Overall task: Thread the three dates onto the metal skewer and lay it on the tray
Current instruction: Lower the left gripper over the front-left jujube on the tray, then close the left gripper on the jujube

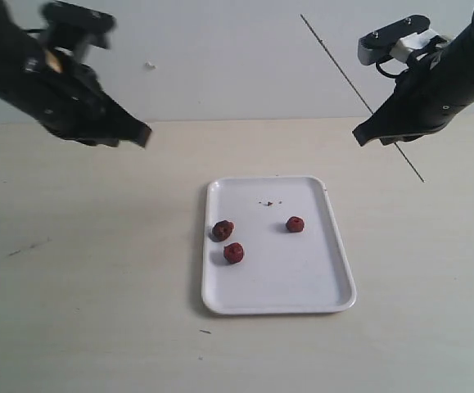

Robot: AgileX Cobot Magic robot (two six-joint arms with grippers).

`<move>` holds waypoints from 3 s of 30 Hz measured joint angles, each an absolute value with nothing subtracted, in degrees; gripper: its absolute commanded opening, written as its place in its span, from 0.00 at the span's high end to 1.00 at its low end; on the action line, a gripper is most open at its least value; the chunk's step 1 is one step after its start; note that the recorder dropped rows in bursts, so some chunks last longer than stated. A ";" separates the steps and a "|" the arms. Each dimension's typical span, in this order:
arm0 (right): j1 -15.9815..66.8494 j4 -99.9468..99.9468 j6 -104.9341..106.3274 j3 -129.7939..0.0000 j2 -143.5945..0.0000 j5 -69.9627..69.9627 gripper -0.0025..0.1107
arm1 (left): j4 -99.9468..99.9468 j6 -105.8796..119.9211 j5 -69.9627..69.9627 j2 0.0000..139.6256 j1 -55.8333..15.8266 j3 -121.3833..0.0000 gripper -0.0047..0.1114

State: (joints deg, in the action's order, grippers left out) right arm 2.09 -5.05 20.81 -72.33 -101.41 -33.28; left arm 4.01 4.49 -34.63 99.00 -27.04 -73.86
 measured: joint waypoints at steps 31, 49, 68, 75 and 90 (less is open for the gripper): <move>2.09 -7.14 23.42 -72.33 -101.41 -32.33 0.98 | 2.54 98.31 -29.81 120.59 -39.20 -82.16 0.53; 2.09 -7.37 23.42 -72.33 -101.41 -32.10 0.98 | 2.54 100.07 -25.44 123.85 -39.20 -83.02 0.53; 2.09 -7.37 23.77 -72.33 -101.45 -31.79 0.98 | 2.40 100.07 -26.44 126.04 -39.20 -83.48 0.53; 2.09 -7.49 23.77 -72.33 -101.45 -30.42 0.98 | 2.40 100.07 -26.31 126.04 -39.20 -83.48 0.63; 2.09 -7.49 23.88 -72.33 -101.45 -30.32 0.98 | 2.40 99.03 -26.09 126.34 -39.20 -83.48 0.67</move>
